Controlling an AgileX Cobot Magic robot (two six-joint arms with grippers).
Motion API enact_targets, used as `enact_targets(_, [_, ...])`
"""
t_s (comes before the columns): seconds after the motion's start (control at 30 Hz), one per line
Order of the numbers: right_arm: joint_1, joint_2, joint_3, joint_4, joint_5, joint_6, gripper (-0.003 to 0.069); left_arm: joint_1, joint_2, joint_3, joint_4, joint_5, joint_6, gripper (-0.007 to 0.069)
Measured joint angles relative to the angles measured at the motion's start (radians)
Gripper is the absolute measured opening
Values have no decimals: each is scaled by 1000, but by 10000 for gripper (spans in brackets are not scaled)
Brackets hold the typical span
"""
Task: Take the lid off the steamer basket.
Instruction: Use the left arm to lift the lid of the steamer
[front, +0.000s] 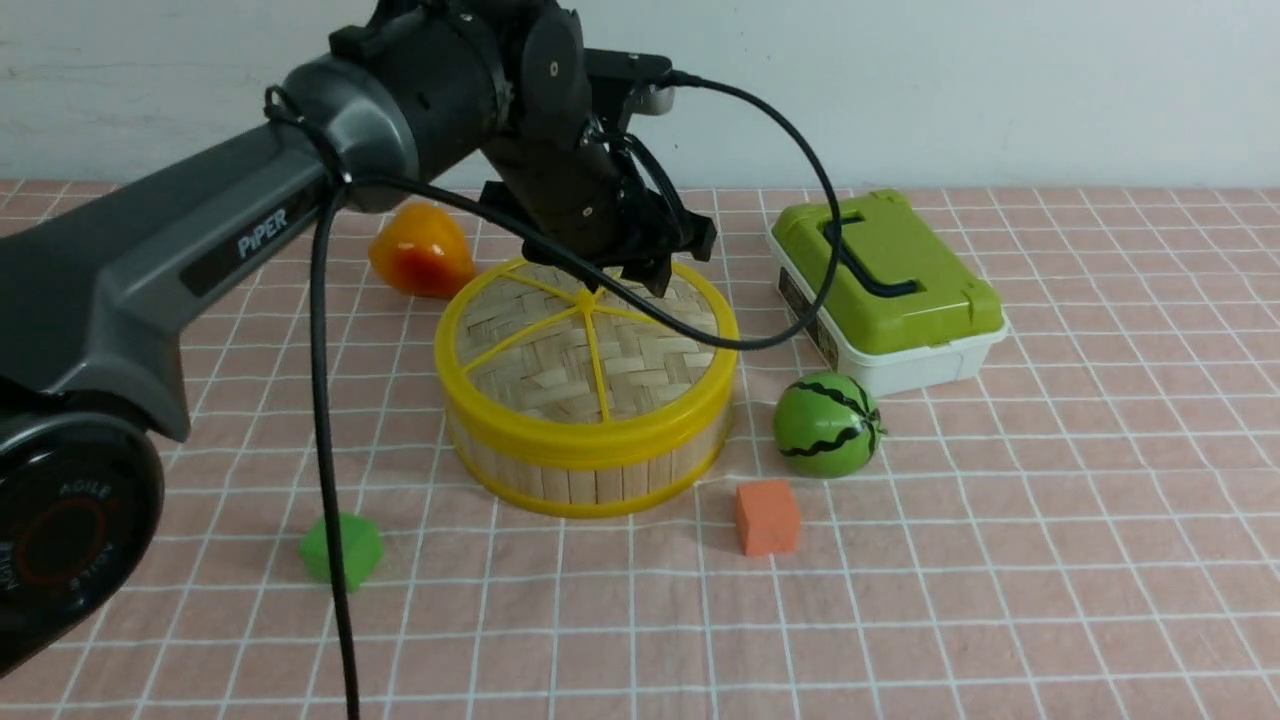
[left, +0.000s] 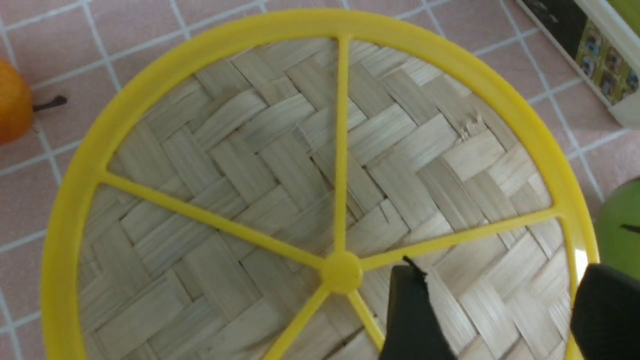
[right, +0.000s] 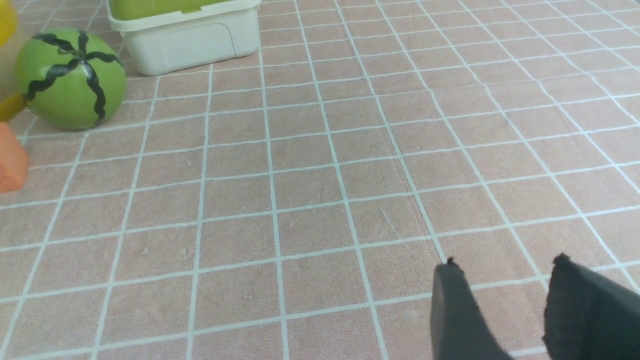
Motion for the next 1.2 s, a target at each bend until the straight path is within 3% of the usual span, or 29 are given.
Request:
enact_targets(0.57, [0, 0, 0, 0, 0, 0, 242, 3, 63, -6, 140, 15, -25, 335])
enact_targets(0.73, [0, 0, 0, 0, 0, 0, 242, 3, 72, -6, 154, 15, -74, 238])
enact_targets(0.83, [0, 0, 0, 0, 0, 0, 242, 3, 72, -6, 157, 11, -112, 116])
enact_targets(0.87, [0, 0, 0, 0, 0, 0, 242, 3, 72, -6, 158, 11, -113, 106])
enact_targets(1.2, [0, 0, 0, 0, 0, 0, 242, 3, -22, 2, 155, 47, -126, 103])
